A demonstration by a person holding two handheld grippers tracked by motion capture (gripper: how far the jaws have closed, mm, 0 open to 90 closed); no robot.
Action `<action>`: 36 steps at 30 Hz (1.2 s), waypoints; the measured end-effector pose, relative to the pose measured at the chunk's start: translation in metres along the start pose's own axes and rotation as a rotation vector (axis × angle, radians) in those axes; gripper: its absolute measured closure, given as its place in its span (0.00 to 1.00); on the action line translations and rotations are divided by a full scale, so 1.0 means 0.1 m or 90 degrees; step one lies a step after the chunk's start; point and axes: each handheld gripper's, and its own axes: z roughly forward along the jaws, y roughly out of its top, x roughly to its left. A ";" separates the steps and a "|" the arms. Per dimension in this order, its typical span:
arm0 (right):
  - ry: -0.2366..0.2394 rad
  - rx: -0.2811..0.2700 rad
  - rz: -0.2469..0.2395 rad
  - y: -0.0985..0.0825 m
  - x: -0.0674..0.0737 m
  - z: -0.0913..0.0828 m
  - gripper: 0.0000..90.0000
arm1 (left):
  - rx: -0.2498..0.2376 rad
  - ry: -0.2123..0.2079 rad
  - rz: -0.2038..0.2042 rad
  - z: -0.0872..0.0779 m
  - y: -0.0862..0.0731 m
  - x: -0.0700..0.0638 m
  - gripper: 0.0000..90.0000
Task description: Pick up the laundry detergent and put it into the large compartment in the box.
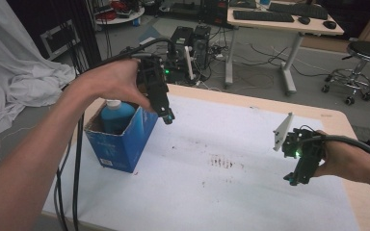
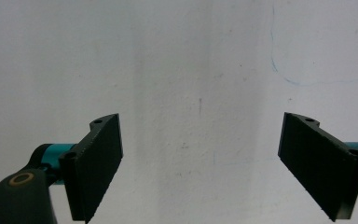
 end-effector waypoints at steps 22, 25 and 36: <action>-0.007 0.000 0.004 0.01 0.02 -0.03 0.14 | -0.001 -0.038 0.063 0.53 0.34 -0.45 0.18; -0.007 0.000 0.006 0.00 0.02 -0.04 0.14 | 0.004 -0.041 0.067 0.61 0.36 -0.48 0.18; -0.010 -0.001 0.011 0.01 0.02 -0.04 0.14 | 0.030 -0.055 0.093 0.93 0.45 -0.61 0.18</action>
